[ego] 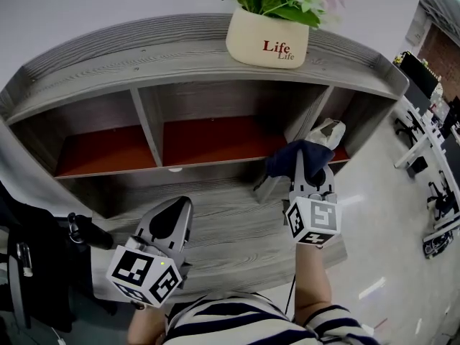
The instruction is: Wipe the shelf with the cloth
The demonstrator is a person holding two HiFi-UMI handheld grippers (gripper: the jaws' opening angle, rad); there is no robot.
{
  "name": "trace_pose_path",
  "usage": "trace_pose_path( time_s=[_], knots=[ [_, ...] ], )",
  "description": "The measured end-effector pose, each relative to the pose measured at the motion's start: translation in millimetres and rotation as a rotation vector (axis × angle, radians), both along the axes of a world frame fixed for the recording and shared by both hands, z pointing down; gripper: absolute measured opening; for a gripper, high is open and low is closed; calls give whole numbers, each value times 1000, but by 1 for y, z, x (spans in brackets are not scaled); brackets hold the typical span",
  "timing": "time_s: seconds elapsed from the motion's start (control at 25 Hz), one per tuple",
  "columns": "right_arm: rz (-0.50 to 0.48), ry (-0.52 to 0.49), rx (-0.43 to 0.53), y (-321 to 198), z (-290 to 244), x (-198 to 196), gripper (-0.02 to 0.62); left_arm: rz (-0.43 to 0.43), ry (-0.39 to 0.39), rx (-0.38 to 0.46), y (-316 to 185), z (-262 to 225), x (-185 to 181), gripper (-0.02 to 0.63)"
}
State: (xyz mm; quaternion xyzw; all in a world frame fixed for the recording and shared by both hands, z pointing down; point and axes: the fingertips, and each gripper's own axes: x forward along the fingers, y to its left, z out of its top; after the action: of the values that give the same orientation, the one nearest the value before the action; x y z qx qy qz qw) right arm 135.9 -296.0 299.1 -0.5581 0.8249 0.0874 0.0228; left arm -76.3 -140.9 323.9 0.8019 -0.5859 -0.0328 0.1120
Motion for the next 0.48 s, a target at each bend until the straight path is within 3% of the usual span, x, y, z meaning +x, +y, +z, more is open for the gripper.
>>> trace_pose_path(
  time_s=[0.28, 0.48],
  knots=[
    [-1, -1, -18, 2, 5, -1, 44, -7, 2, -2, 2, 2, 0, 15],
    [-78, -20, -3, 20, -10, -16, 44, -36, 10, -1, 4, 2, -9, 16]
  ],
)
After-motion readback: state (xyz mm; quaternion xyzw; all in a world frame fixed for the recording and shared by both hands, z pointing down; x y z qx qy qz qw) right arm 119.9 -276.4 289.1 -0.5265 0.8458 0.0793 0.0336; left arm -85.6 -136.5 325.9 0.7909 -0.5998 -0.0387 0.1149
